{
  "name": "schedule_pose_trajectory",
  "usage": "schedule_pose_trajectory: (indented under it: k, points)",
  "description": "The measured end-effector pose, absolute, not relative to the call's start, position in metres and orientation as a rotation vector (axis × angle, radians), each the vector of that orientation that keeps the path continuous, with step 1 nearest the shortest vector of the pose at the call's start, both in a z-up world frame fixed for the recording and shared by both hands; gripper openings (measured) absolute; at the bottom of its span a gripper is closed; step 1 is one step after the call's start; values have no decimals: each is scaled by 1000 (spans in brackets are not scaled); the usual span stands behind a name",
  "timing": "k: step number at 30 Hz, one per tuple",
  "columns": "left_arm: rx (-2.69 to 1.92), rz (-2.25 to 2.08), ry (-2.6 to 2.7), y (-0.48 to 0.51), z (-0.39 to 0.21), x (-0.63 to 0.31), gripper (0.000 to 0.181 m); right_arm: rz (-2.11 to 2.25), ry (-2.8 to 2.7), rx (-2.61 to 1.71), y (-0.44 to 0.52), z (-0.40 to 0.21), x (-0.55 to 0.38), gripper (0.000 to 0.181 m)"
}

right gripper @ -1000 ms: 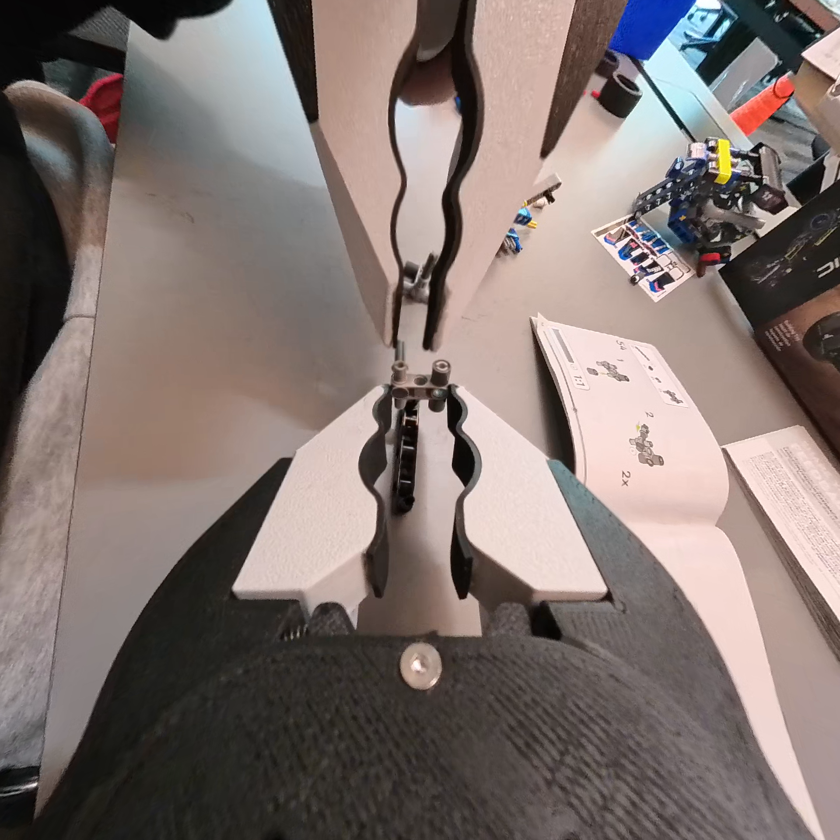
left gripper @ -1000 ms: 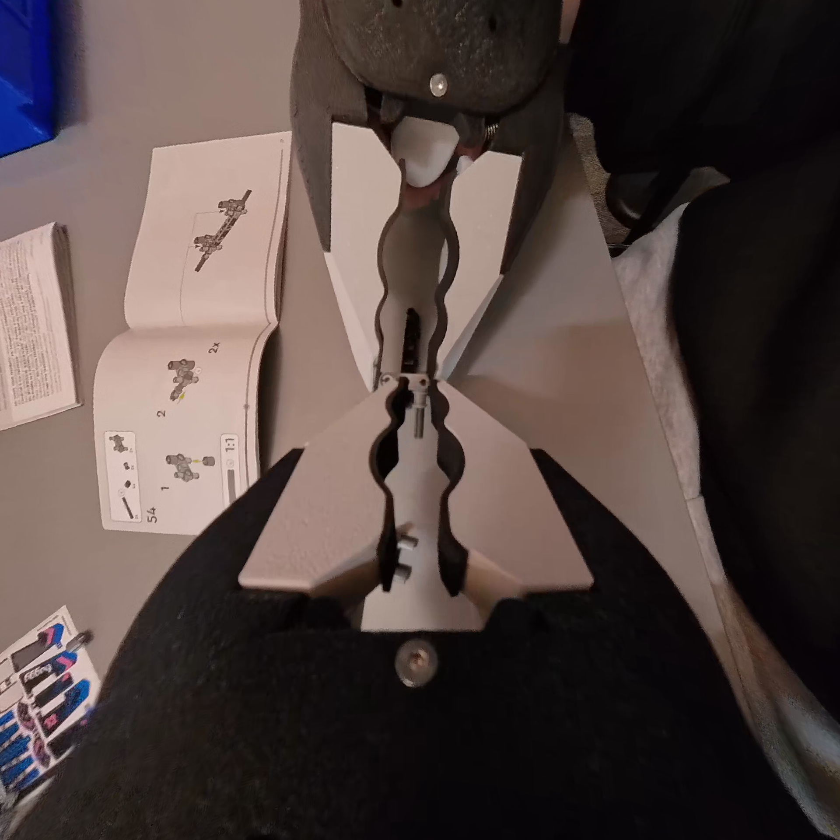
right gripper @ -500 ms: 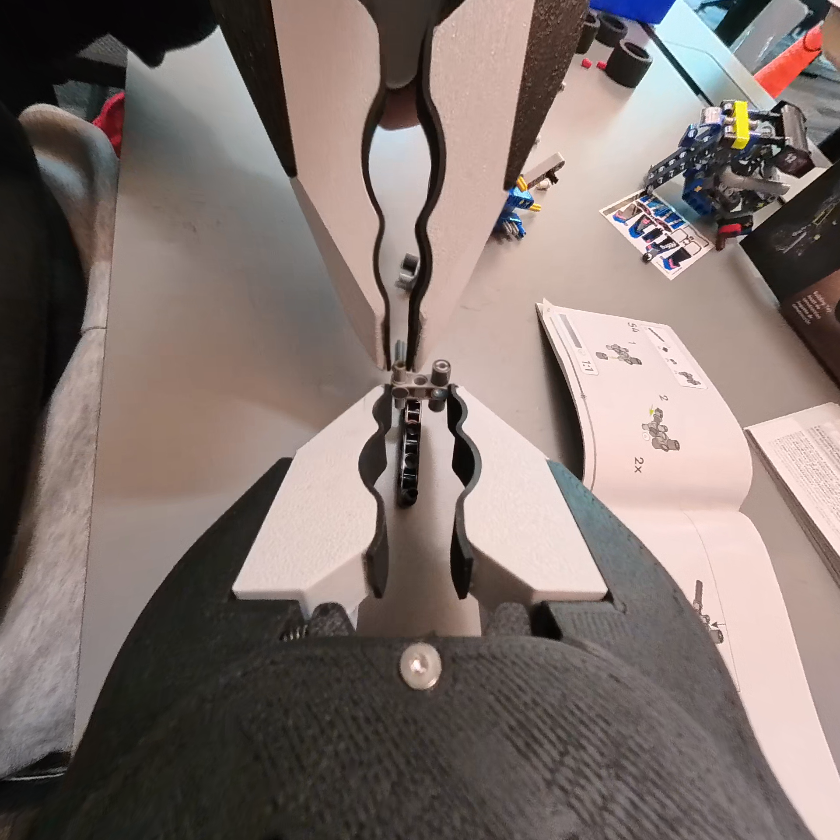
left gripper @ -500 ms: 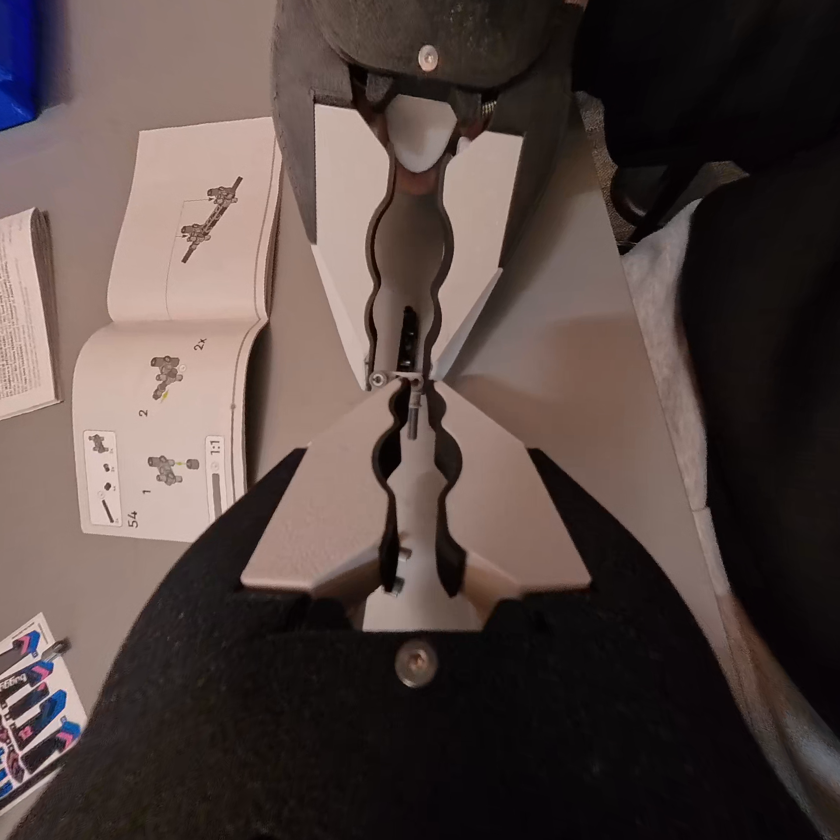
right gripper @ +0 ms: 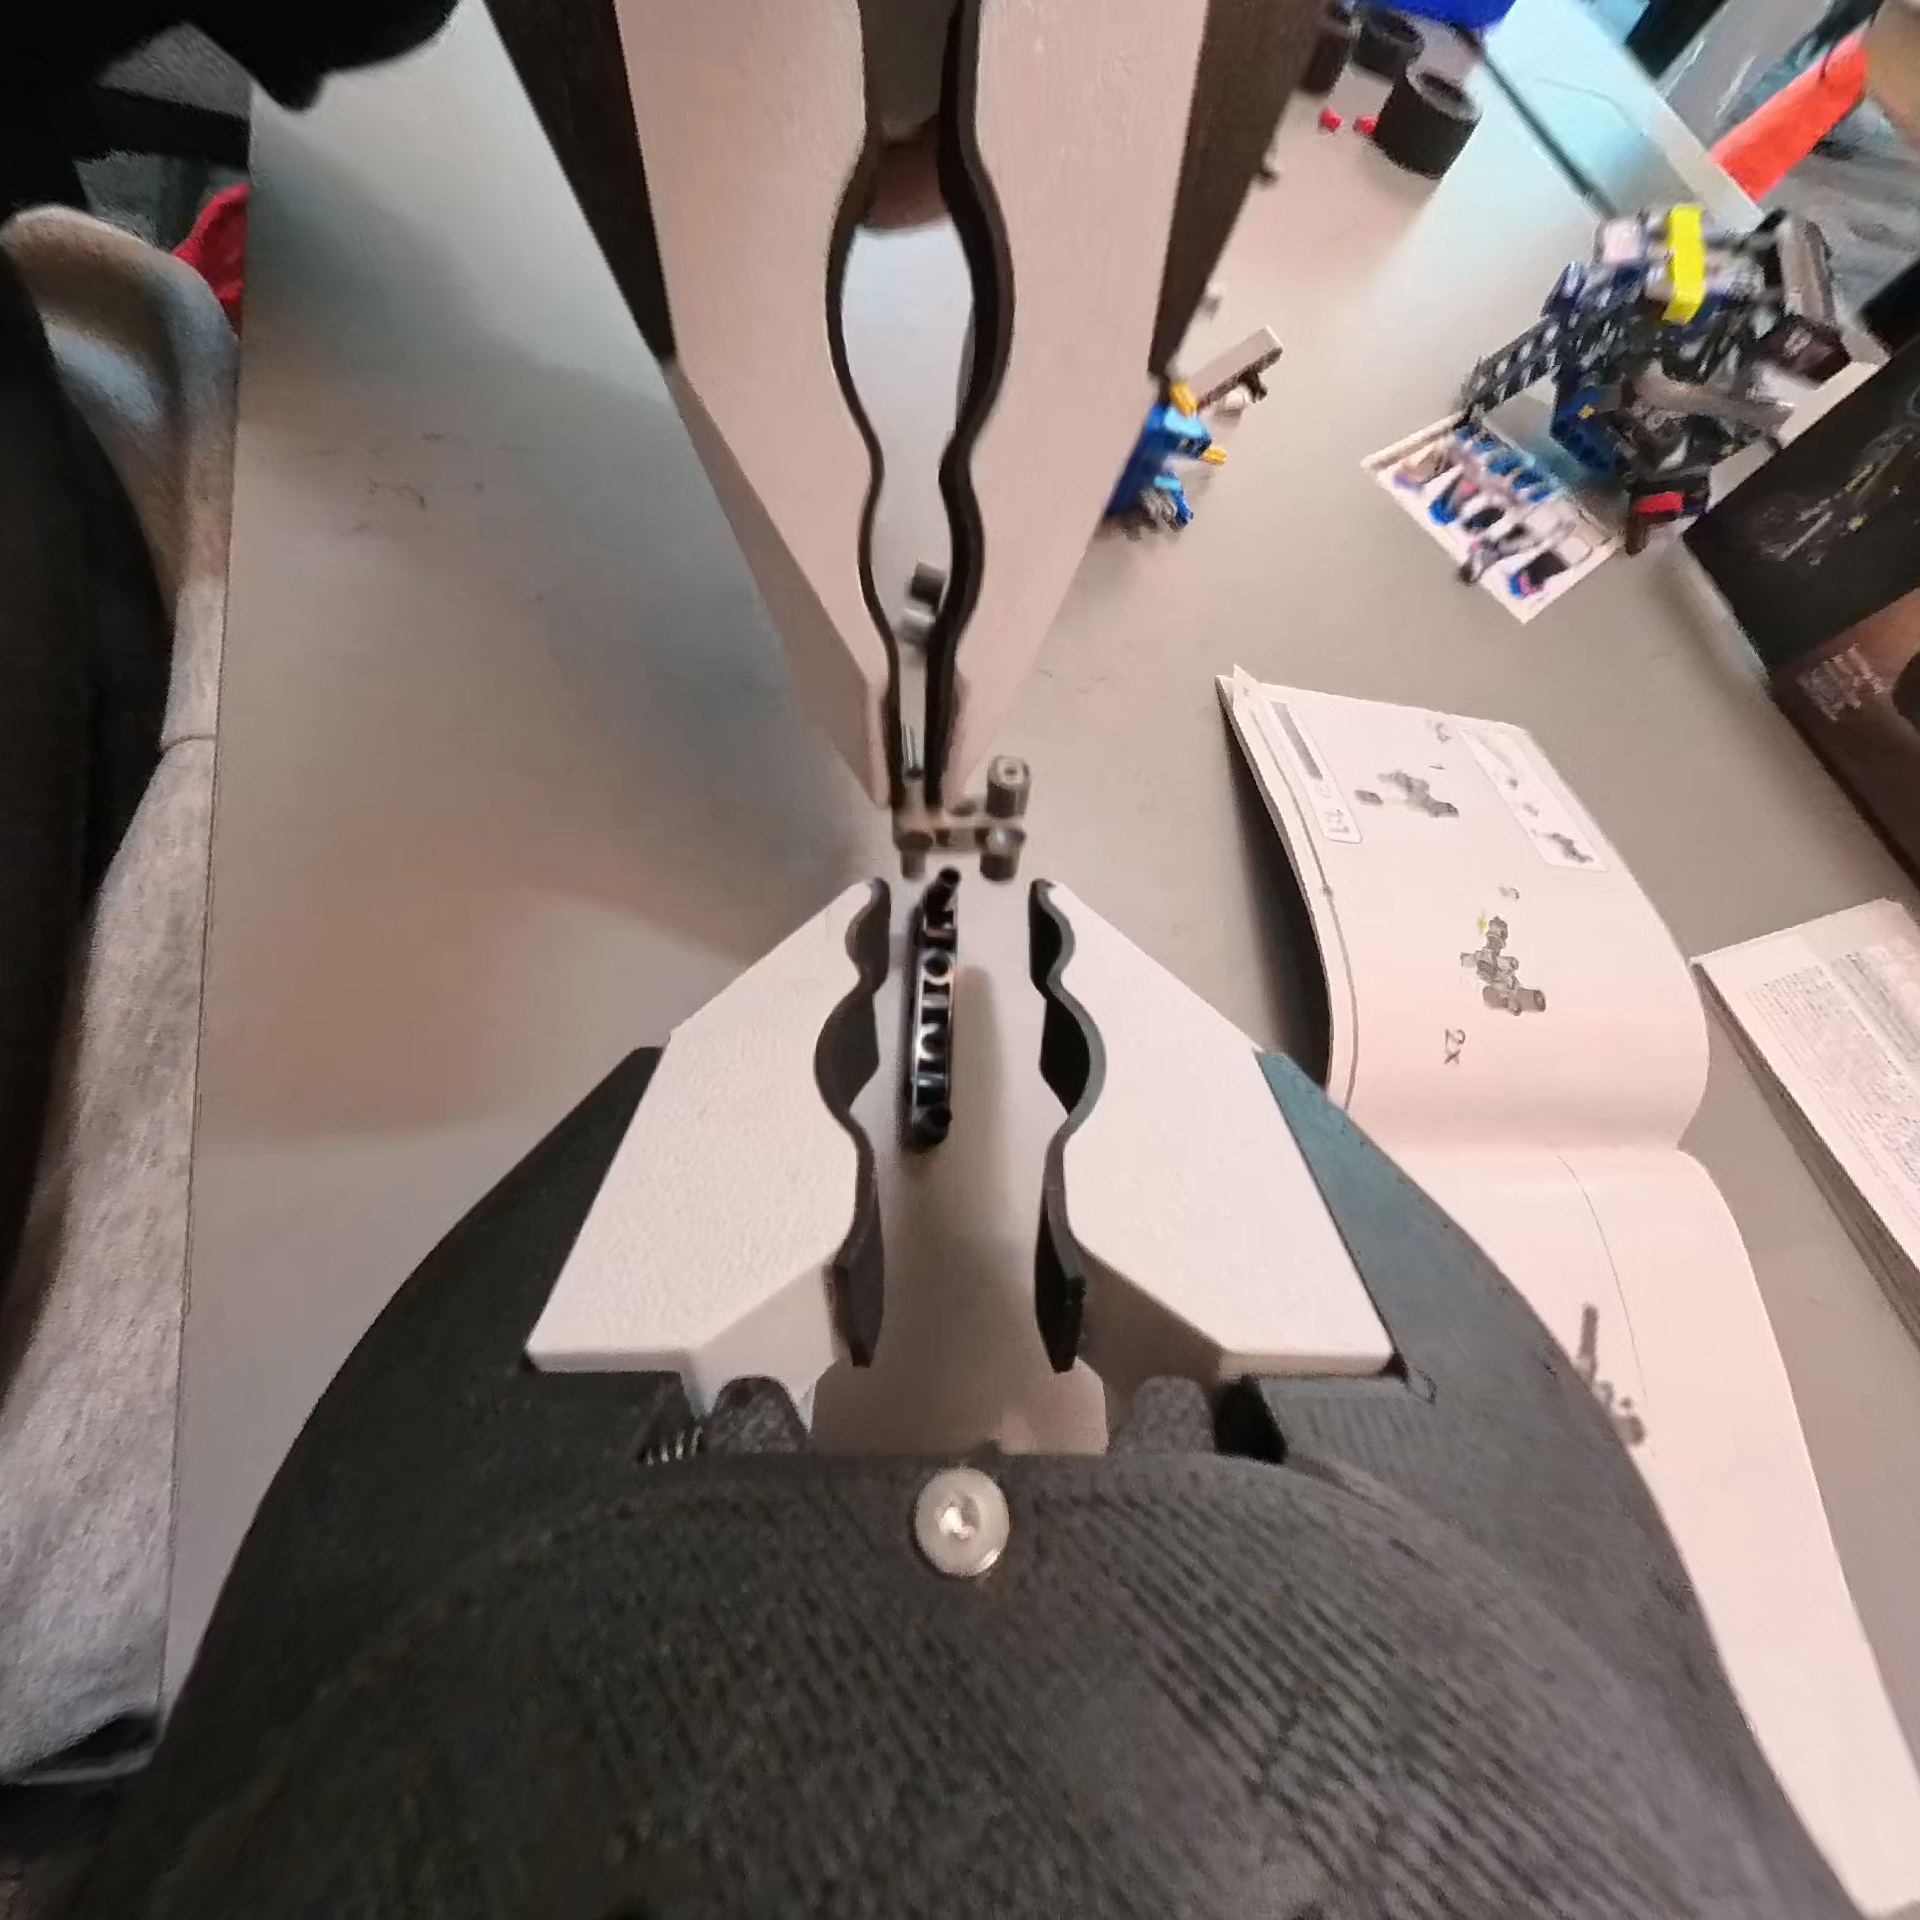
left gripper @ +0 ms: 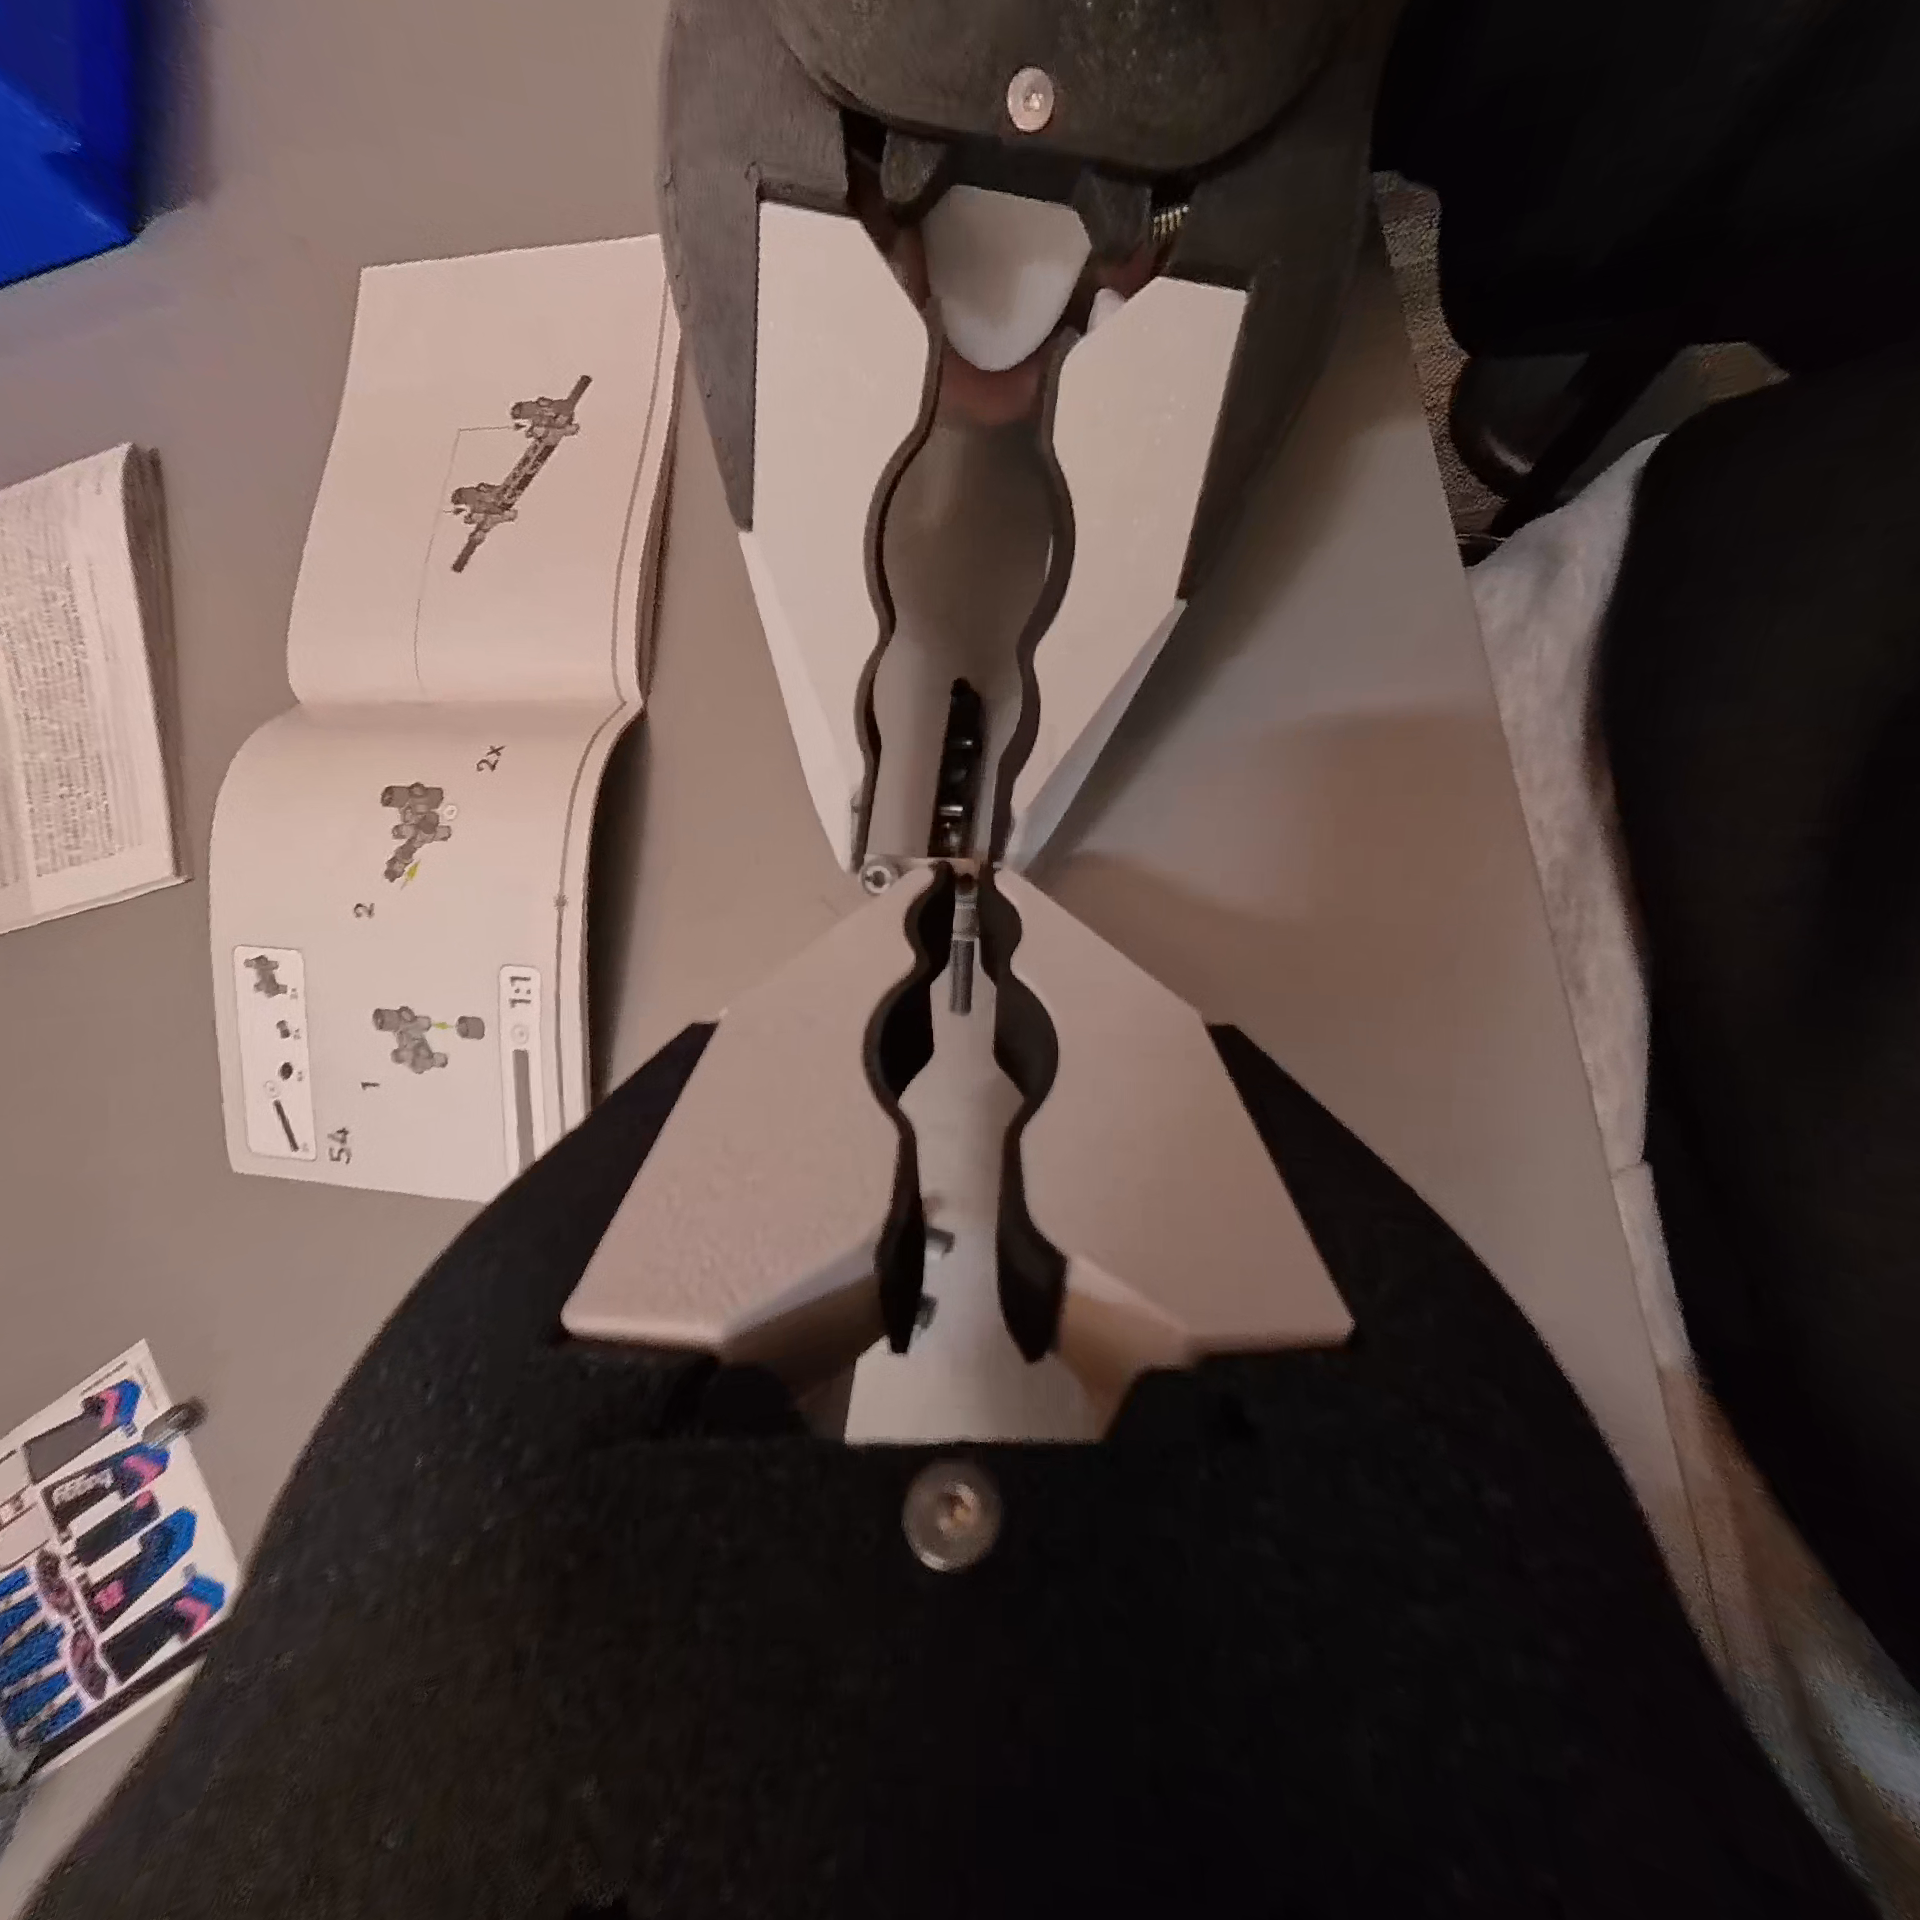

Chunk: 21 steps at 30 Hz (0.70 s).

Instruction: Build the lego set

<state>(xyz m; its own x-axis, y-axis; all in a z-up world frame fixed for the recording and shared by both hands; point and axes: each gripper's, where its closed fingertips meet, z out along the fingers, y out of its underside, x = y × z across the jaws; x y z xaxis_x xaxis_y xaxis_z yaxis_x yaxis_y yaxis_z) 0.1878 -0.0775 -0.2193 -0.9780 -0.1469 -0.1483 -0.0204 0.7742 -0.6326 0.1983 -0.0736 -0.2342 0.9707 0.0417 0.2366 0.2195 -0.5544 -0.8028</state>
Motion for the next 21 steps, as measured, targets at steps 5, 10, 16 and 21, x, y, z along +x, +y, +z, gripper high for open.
schedule_pose_trajectory:
  k: [5,10,16,21]
  points:
    - [-94,-982,2819,-73,-219,187,1,-176,-165,-2228,-81,-245,196,19]
    - [-63,-898,2871,-74,-229,190,1,-187,-158,-2268,-81,-252,198,7]
    - [-65,-867,2918,-77,-235,191,1,-153,-127,-2275,-81,-252,198,7]
    - [-58,-867,2956,-76,-235,190,1,-157,-139,-2273,-81,-252,198,7]
